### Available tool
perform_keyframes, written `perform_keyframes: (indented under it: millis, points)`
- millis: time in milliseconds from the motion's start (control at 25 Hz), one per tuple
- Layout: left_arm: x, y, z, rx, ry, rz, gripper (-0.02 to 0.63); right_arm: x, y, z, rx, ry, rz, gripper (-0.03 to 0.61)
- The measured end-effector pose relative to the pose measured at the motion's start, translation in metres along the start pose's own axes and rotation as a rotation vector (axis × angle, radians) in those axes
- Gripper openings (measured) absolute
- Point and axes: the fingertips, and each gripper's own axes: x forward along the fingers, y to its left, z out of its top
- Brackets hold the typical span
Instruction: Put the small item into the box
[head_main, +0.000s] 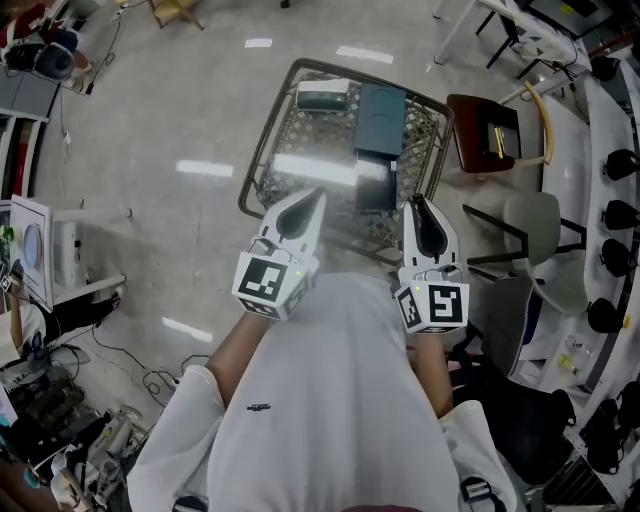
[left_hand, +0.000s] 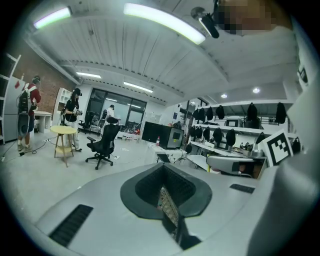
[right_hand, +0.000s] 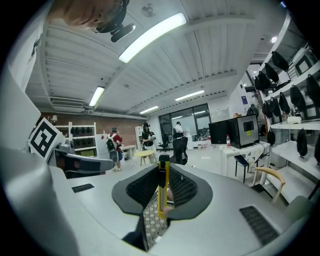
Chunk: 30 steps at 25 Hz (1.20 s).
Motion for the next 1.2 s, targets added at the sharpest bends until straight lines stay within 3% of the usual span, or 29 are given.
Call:
perform_keyframes:
  millis: [440, 1200]
  points:
    - [0.031, 0.009, -0.031, -0.041, 0.07, 0.045, 0.002, 0.029, -0.015, -0.037, 0.004, 0.104, 0.06, 0.055]
    - [0.072, 0.023, -0.106, -0.097, 0.157, 0.106, 0.002, 0.072, -0.041, -0.15, -0.014, 0.319, 0.149, 0.055]
